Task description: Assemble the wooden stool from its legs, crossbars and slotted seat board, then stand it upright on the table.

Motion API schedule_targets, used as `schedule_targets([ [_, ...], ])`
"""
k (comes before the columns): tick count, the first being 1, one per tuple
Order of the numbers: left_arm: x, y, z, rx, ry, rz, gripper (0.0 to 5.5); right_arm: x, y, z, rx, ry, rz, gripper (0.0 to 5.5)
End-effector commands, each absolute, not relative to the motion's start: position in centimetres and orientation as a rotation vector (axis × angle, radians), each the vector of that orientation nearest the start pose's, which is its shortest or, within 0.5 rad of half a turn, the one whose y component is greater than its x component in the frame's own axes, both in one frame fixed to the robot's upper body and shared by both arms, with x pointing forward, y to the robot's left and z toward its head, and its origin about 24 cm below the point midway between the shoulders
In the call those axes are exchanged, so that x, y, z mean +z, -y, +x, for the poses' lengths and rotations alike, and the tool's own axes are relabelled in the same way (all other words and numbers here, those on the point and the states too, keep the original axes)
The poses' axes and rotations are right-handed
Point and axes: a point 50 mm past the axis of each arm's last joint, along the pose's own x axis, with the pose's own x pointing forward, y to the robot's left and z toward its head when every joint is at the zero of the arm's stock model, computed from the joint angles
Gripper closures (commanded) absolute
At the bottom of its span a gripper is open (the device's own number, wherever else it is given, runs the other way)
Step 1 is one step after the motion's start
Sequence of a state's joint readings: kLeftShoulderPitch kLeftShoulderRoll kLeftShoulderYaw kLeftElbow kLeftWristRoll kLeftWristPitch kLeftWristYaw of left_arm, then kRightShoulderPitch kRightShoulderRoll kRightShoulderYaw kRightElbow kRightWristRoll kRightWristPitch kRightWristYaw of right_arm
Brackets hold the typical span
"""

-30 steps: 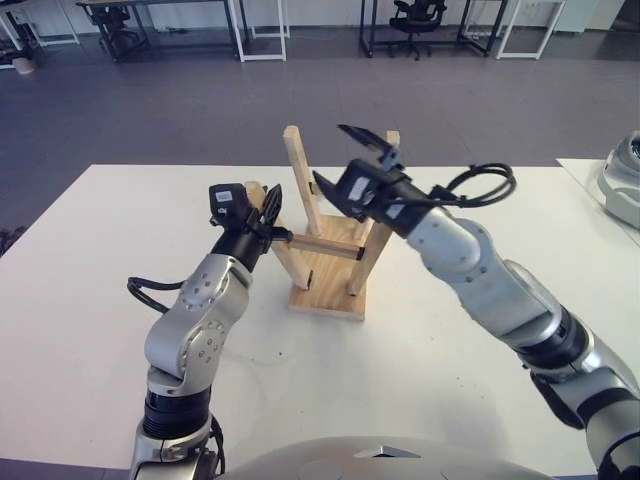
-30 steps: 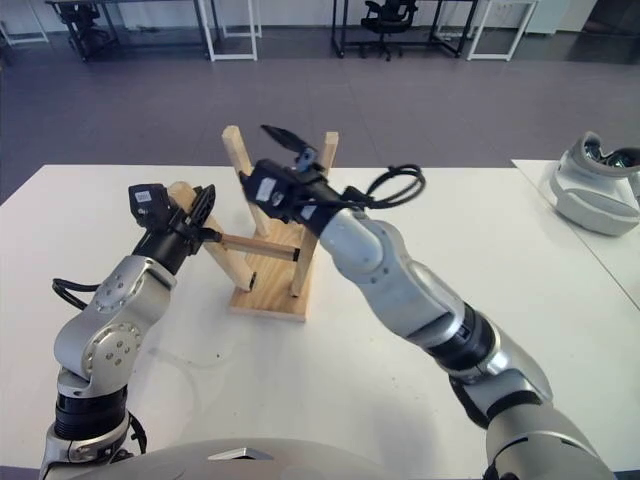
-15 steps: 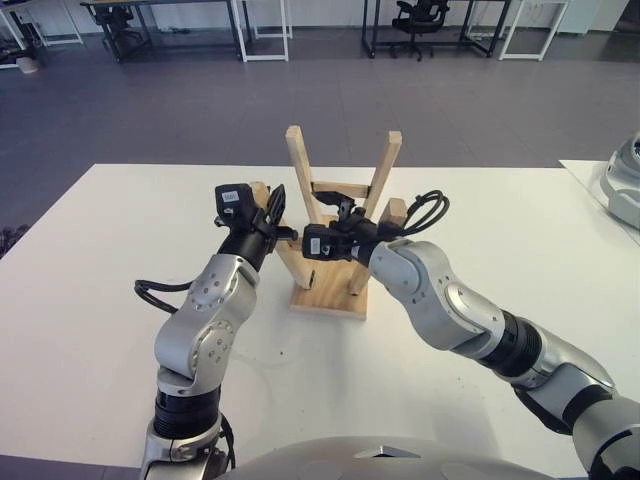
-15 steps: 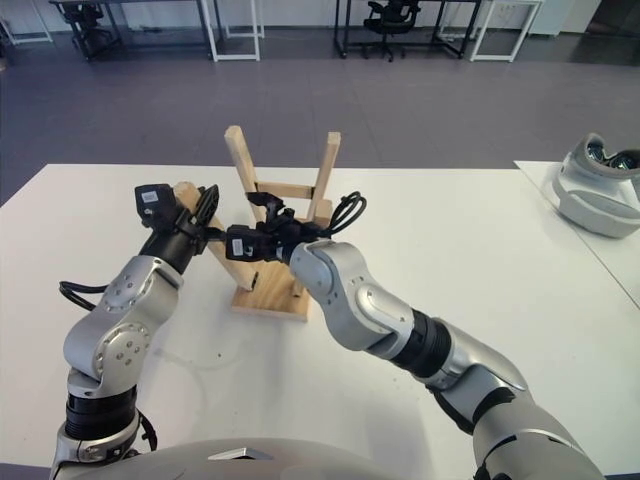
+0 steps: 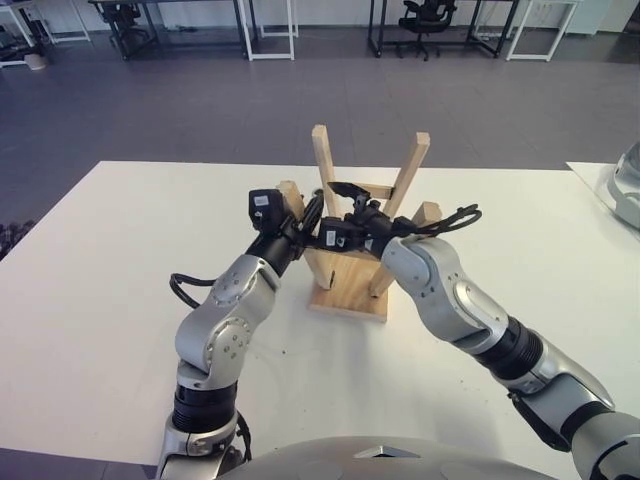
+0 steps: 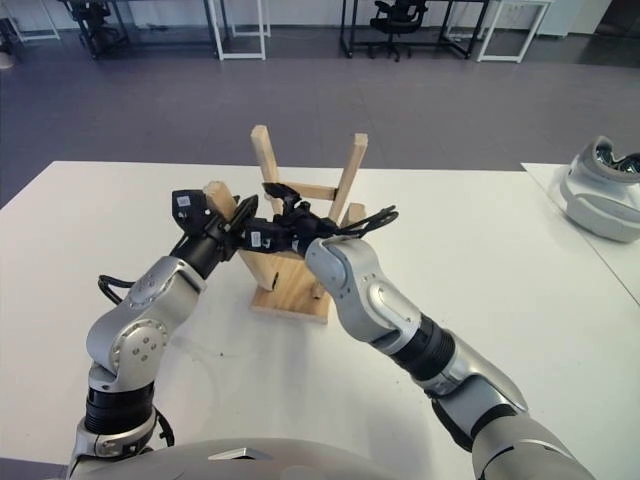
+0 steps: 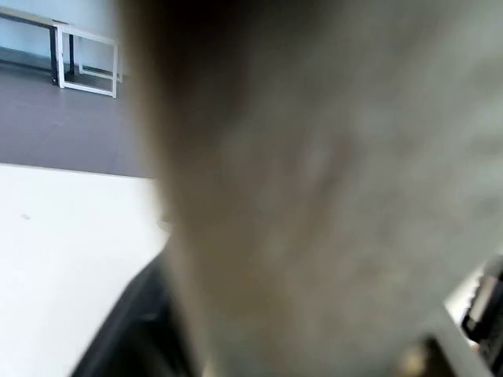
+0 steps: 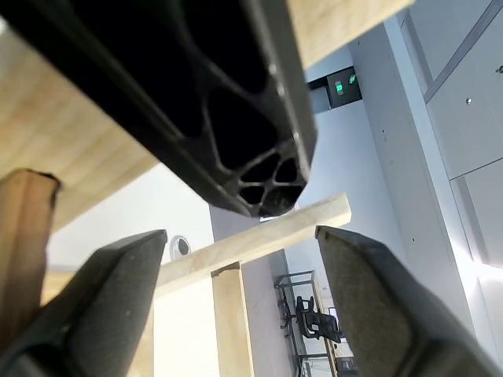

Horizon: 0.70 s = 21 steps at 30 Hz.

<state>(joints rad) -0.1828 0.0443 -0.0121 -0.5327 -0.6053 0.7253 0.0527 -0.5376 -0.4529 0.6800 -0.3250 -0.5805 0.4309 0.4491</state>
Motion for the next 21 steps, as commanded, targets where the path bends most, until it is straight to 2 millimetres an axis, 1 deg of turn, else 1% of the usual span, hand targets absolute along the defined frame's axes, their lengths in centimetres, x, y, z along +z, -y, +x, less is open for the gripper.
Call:
schedule_targets([
  [1,18.1,-11.4,25.3,-0.428,0.09,-0.474,2.88,13.7,7.1,27.3,0.78,0.223,-1.191,1.93],
  [3,19.8,-11.3,24.9,-0.481,0.149,-0.489,2.57,15.3,7.6,27.6,0.742,0.309,-1.181,1.93],
  [5,22.4,-10.9,24.4,-0.574,0.245,-0.492,2.22,18.1,7.8,27.7,0.689,0.465,-1.155,1.93],
  [6,23.9,-11.1,24.2,-0.615,0.296,-0.473,2.18,20.1,8.0,27.7,0.654,0.56,-1.097,1.93],
  [7,24.8,-11.3,24.2,-0.637,0.326,-0.459,2.02,21.5,8.2,27.6,0.627,0.625,-1.05,1.93],
  [9,26.6,-12.5,25.0,-0.65,0.367,-0.375,1.74,24.9,9.1,27.4,0.593,0.727,-0.896,1.93],
  [10,27.2,-13.1,25.6,-0.65,0.373,-0.331,1.7,26.3,9.8,27.4,0.589,0.747,-0.811,1.93],
  [12,28.6,-14.1,26.9,-0.662,0.385,-0.255,1.7,28.8,12.1,27.8,0.584,0.734,-0.6,1.93],
  [13,29.0,-14.4,27.4,-0.674,0.382,-0.237,1.7,29.6,13.2,28.2,0.591,0.707,-0.497,1.93],
  [14,28.4,-14.3,28.1,-0.694,0.339,-0.222,1.7,29.3,14.6,28.7,0.627,0.626,-0.36,1.93],
  [15,26.9,-13.9,28.7,-0.726,0.272,-0.245,1.7,27.8,15.6,29.1,0.682,0.521,-0.231,1.93],
  [17,22.1,-12.6,29.2,-0.75,0.094,-0.287,1.7,23.8,16.7,29.5,0.751,0.315,-0.037,1.93],
  [18,19.3,-11.7,29.0,-0.771,-0.011,-0.309,1.7,21.6,16.8,29.6,0.764,0.207,0.022,1.93],
  [19,15.8,-10.6,28.8,-0.765,-0.145,-0.269,1.7,19.1,16.7,29.6,0.774,0.092,0.046,1.93],
  [20,13.1,-9.8,28.1,-0.781,-0.251,-0.192,1.7,16.8,16.7,29.8,0.759,-0.013,0.053,1.93],
  [21,11.4,-9.3,27.7,-0.789,-0.308,-0.14,1.7,15.1,16.7,29.9,0.734,-0.084,0.039,1.93],
])
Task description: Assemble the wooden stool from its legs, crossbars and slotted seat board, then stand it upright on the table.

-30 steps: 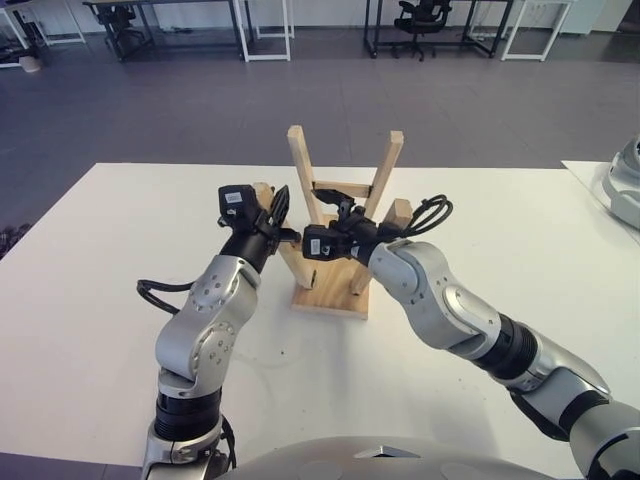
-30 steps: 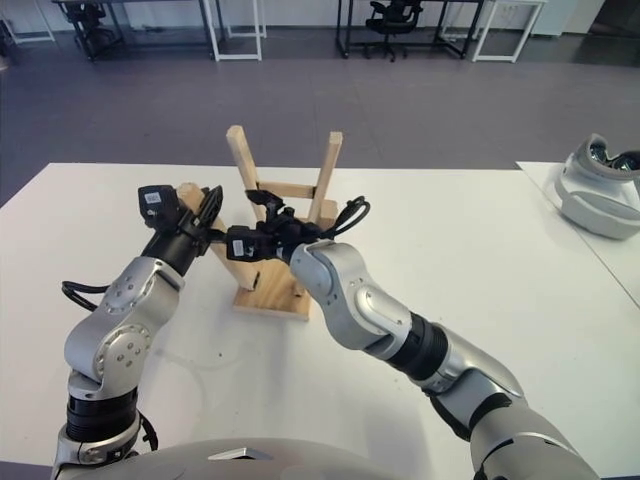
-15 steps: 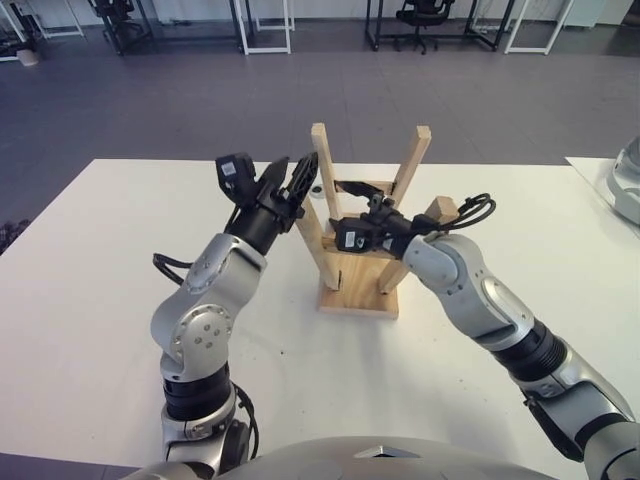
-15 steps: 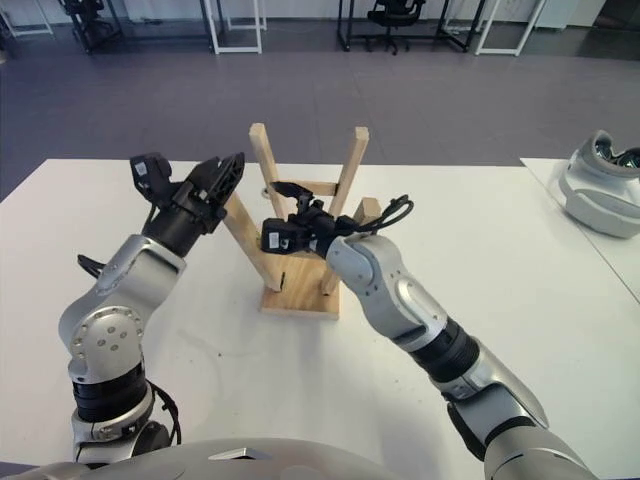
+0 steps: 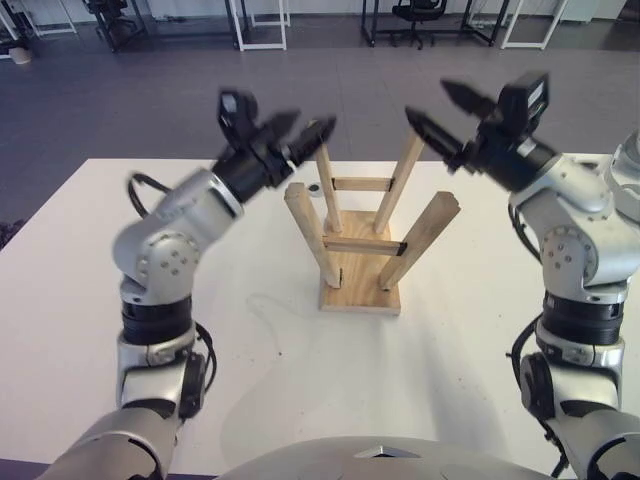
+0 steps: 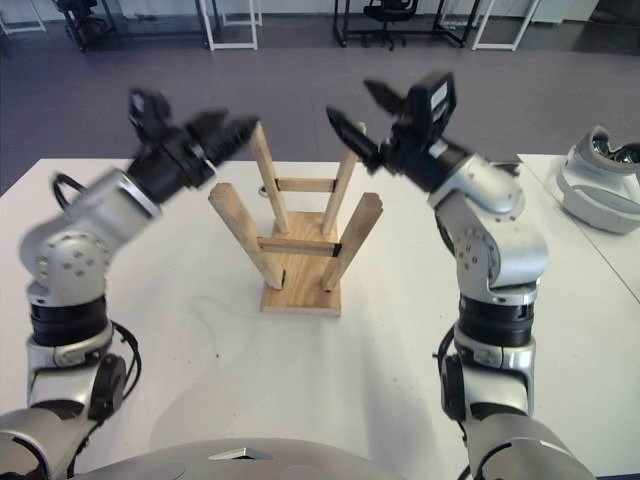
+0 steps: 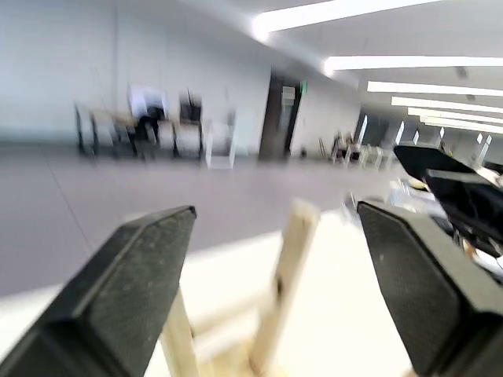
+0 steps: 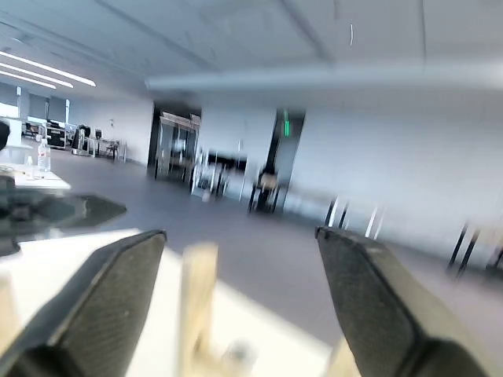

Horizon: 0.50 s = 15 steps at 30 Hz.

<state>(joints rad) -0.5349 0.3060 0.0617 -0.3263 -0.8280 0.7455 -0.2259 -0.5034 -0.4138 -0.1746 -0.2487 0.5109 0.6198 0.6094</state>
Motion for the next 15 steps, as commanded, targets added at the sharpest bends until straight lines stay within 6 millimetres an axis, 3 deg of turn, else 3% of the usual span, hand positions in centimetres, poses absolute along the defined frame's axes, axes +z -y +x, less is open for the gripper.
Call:
schedule_targets([
  [1,10.8,-9.3,27.6,-0.786,-0.321,-0.087,1.7,14.3,16.6,30.0,0.715,-0.116,0.043,1.93],
  [4,12.4,-10.4,28.9,-0.734,-0.237,-0.068,1.7,15.1,16.2,30.7,0.681,-0.065,0.061,1.93],
  [7,15.8,-11.3,29.9,-0.698,-0.1,-0.125,1.7,16.8,15.9,30.7,0.685,0.021,0.058,1.93],
  [12,26.2,-14.5,30.1,-0.669,0.284,-0.306,1.7,23.4,17.6,30.7,0.65,0.314,0.102,1.93],
  [14,28.7,-16.3,29.5,-0.67,0.379,-0.314,1.7,26.3,18.8,30.2,0.653,0.425,0.15,1.93],
  [15,29.0,-16.9,29.3,-0.675,0.385,-0.293,1.7,27.4,19.2,29.8,0.675,0.469,0.179,1.93],
])
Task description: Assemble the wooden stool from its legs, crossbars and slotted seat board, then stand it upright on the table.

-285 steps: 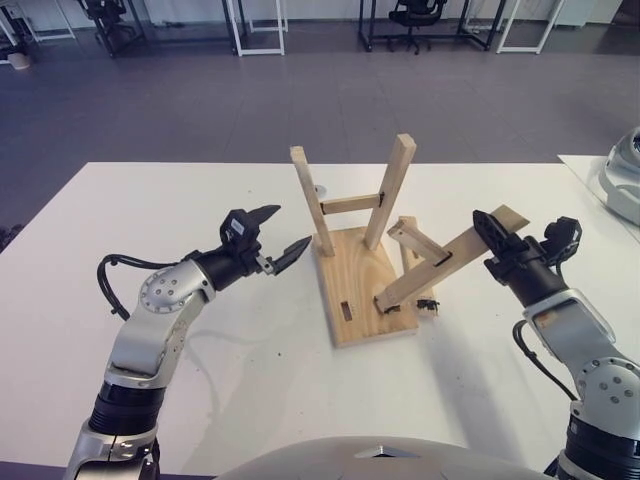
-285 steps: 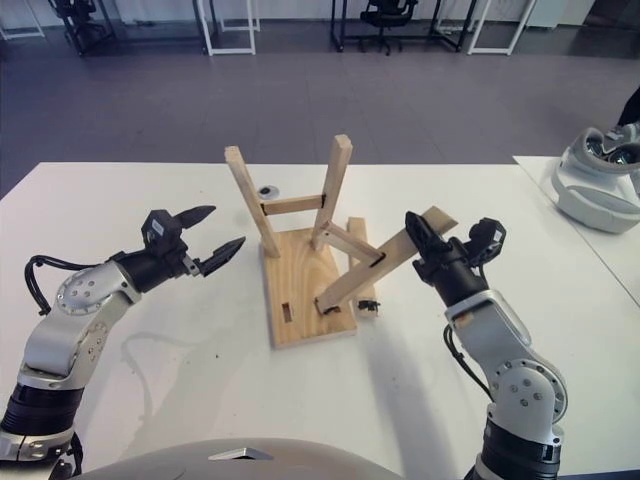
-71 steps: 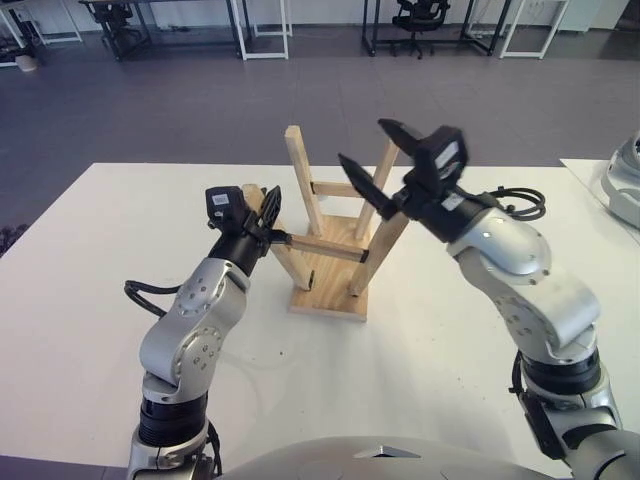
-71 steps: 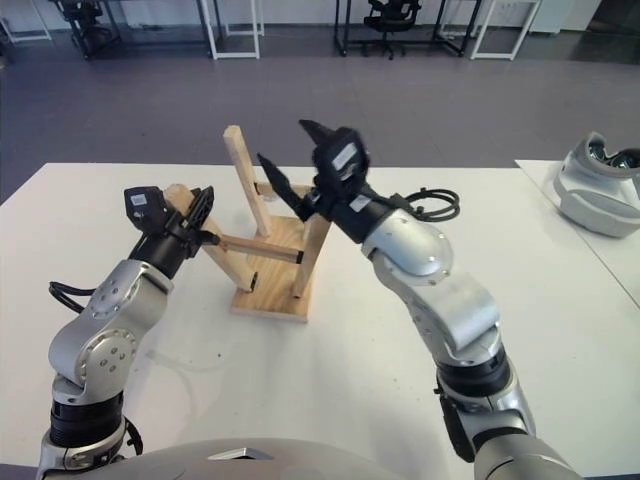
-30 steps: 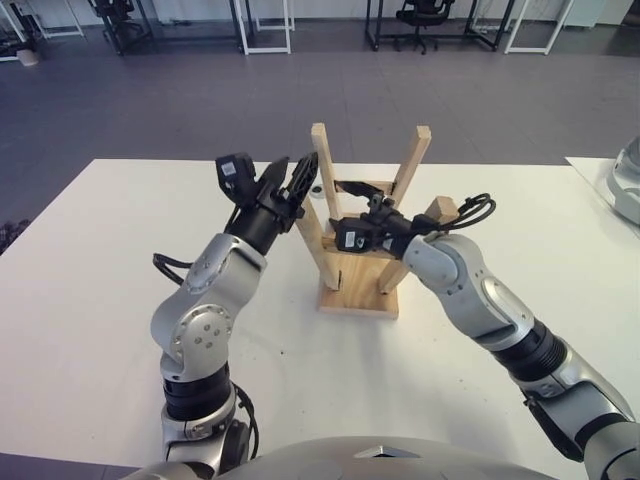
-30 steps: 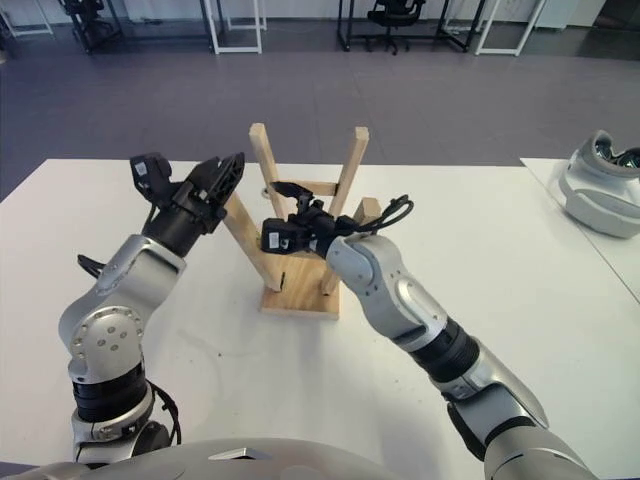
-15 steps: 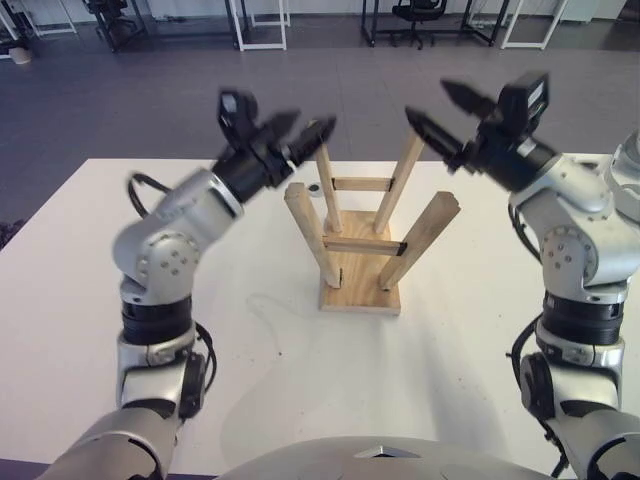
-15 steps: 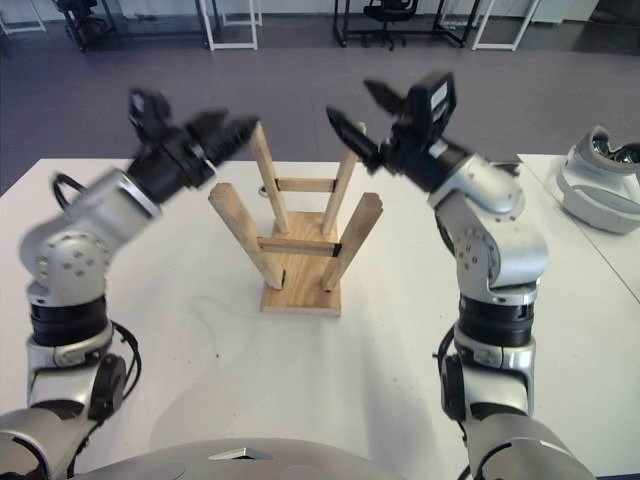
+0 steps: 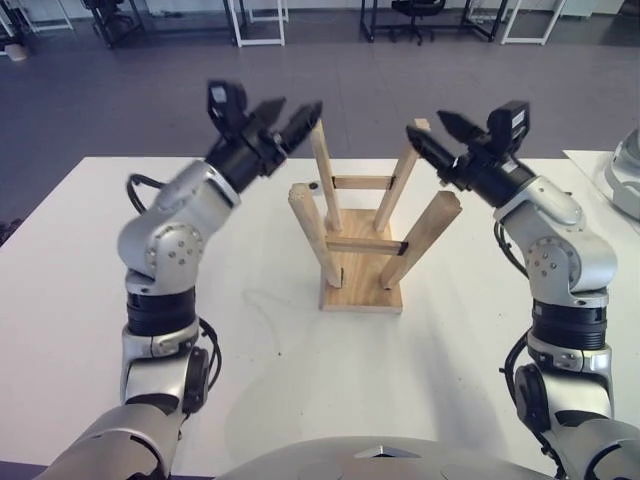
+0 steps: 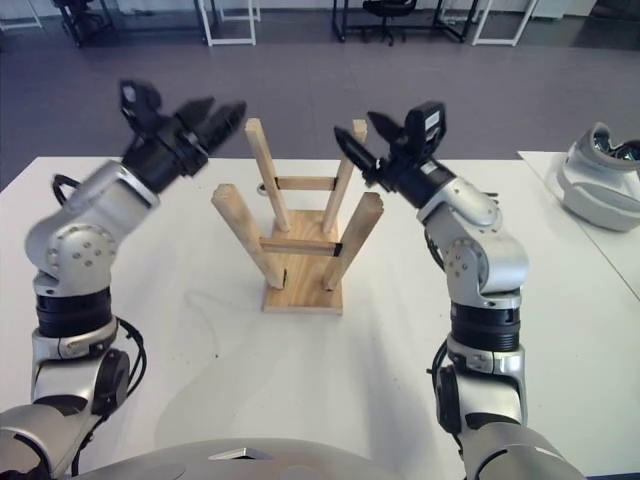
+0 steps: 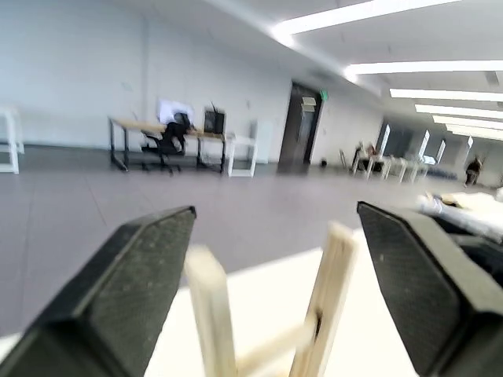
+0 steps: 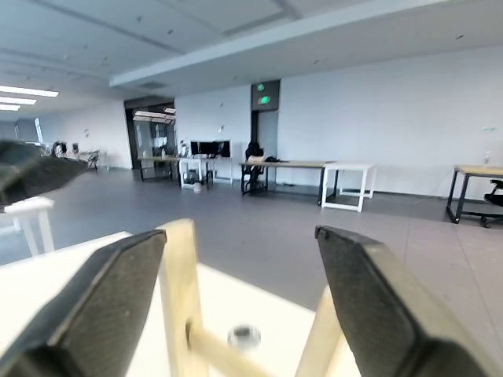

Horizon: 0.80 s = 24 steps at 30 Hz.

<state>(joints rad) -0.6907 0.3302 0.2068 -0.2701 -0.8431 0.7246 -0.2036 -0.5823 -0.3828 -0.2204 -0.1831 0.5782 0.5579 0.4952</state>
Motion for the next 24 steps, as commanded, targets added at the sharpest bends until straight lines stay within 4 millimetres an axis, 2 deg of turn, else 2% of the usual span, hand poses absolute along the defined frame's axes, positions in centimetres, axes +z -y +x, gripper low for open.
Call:
schedule_targets([
  [1,28.5,-17.2,29.4,-0.686,0.357,-0.268,1.7,27.9,19.4,29.4,0.71,0.487,0.209,1.93],
  [2,27.6,-17.2,29.5,-0.708,0.314,-0.255,1.7,27.8,19.4,29.2,0.739,0.472,0.233,1.93],
  [3,26.1,-16.8,29.6,-0.738,0.249,-0.253,1.7,26.7,19.3,29.1,0.763,0.415,0.248,1.93],
  [4,24.5,-16.3,29.6,-0.765,0.189,-0.246,1.7,25.4,19.1,29.2,0.778,0.348,0.259,1.93],
  [5,22.2,-15.5,29.8,-0.797,0.101,-0.268,1.7,23.2,18.8,29.4,0.785,0.25,0.284,1.93],
  [6,19.2,-13.8,30.5,-0.831,-0.002,-0.232,1.7,20.4,18.4,29.4,0.775,0.128,0.28,1.93],
  [8,13.1,-9.0,31.4,-0.913,-0.199,-0.137,1.7,14.7,17.2,29.7,0.718,-0.1,0.304,1.93],
  [9,11.2,-7.3,31.2,-0.942,-0.245,-0.06,1.7,13.0,16.8,29.8,0.696,-0.169,0.28,1.93],
  [10,11.0,-6.5,31.2,-0.956,-0.237,-0.026,1.7,12.7,16.5,30.0,0.687,-0.179,0.265,1.93],
  [14,13.8,-8.3,32.5,-0.88,-0.106,0.01,1.7,14.6,16.7,30.5,0.665,-0.071,0.256,1.93],
  [16,16.0,-9.5,32.7,-0.857,-0.021,0.011,1.7,15.9,16.6,30.4,0.684,-0.009,0.256,1.93],
  [18,19.0,-10.6,32.3,-0.841,0.088,-0.02,1.7,17.7,17.1,30.4,0.686,0.07,0.266,1.93],
  [21,23.9,-12.9,30.8,-0.844,0.275,-0.11,1.7,20.4,19.4,30.9,0.627,0.2,0.283,1.93],
  [23,25.5,-14.7,30.3,-0.805,0.346,-0.129,1.7,19.9,21.0,31.4,0.57,0.178,0.253,1.93],
  [24,25.7,-15.8,30.3,-0.773,0.36,-0.139,1.7,18.6,21.5,31.7,0.538,0.12,0.175,1.93],
])
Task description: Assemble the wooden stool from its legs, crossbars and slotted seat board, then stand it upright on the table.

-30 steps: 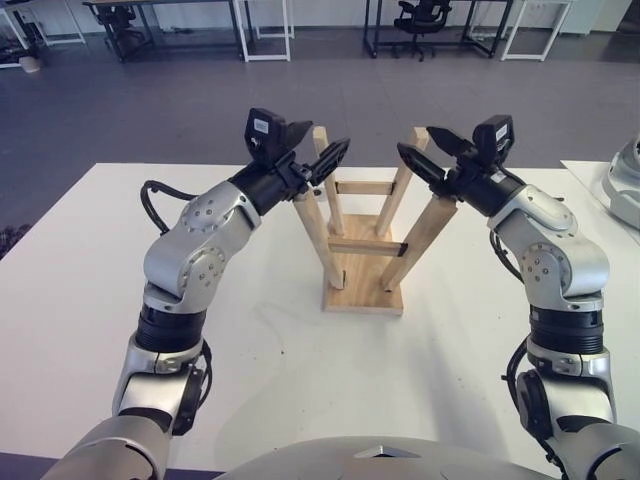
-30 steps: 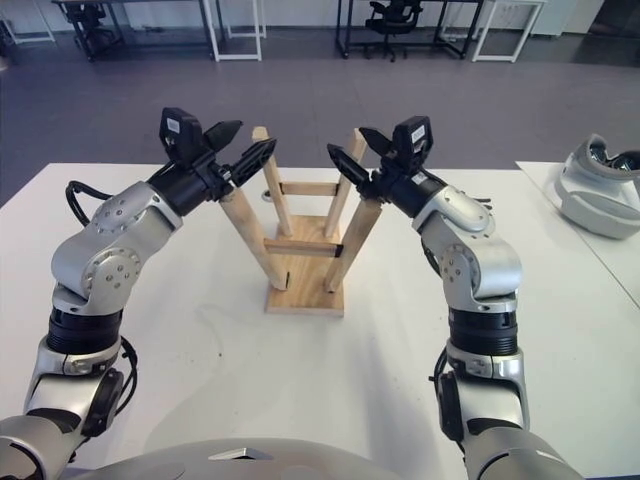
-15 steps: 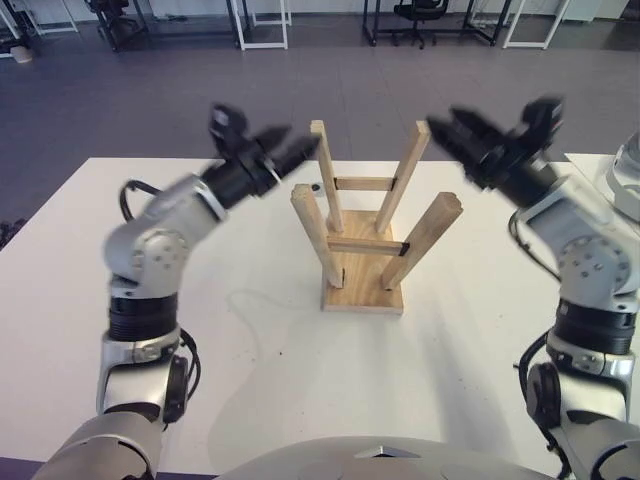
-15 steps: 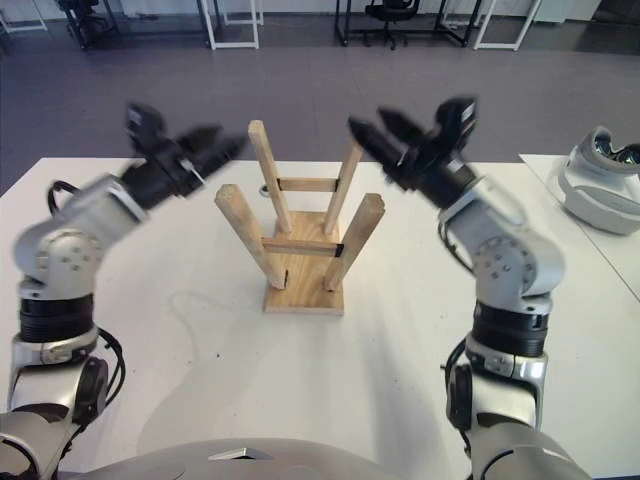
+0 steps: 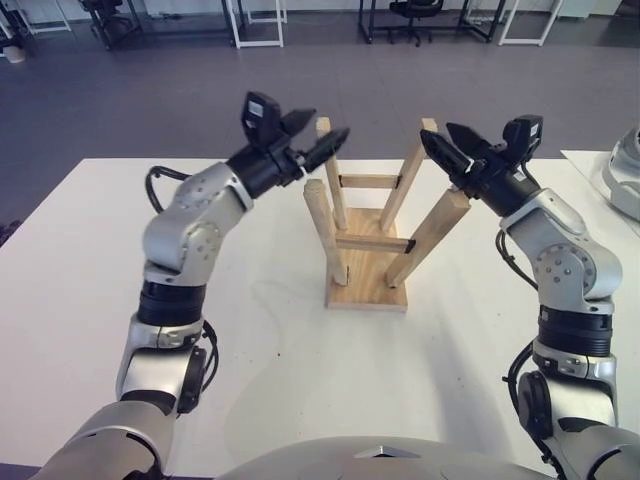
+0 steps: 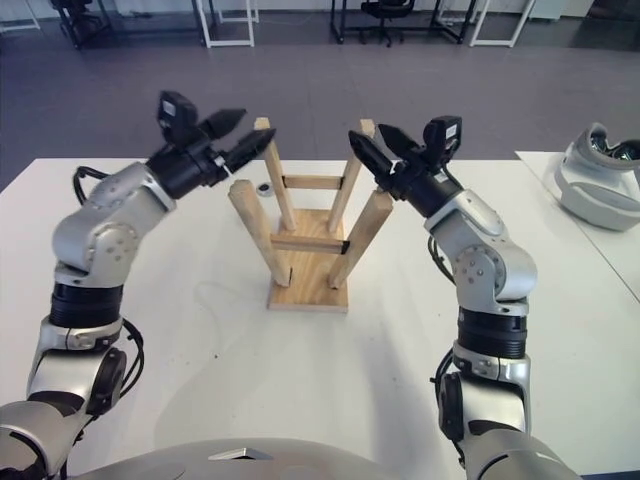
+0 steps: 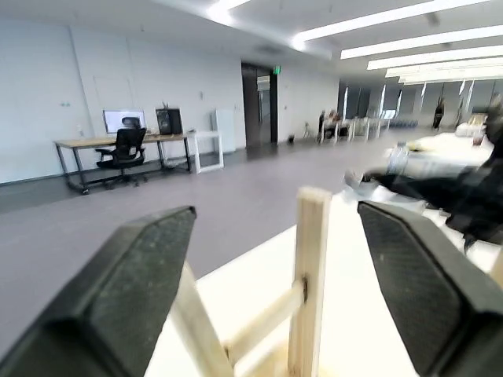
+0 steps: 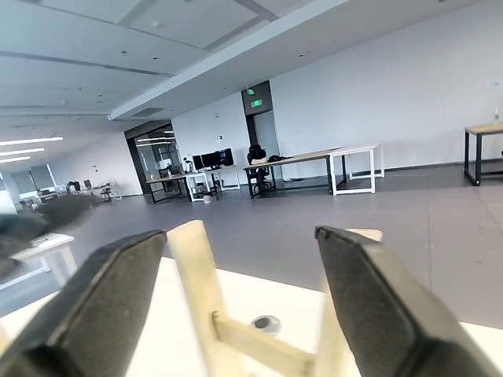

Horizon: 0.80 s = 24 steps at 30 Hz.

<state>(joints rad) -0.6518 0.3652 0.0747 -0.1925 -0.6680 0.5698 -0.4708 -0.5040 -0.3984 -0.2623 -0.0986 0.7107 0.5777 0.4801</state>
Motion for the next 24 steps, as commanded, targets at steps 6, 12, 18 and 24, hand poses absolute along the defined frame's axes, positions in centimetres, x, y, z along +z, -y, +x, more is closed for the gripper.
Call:
schedule_targets([
  [6,23.4,-21.3,30.3,-0.549,0.281,-0.11,1.7,14.6,16.5,27.2,1.01,0.02,-0.08,1.93],
  [12,19.4,-26.3,28.6,-0.352,0.124,0.004,1.7,19.6,11.5,24.3,1.098,0.27,-0.042,1.93],
  [18,14.2,-27.2,25.0,-0.399,-0.132,0.162,1.7,27.2,19.2,26.6,0.766,0.462,-0.132,1.93],
  [24,9.0,-24.2,23.0,-0.63,-0.407,0.381,1.7,14.3,22.8,30.7,0.641,-0.084,-0.367,1.93],
])
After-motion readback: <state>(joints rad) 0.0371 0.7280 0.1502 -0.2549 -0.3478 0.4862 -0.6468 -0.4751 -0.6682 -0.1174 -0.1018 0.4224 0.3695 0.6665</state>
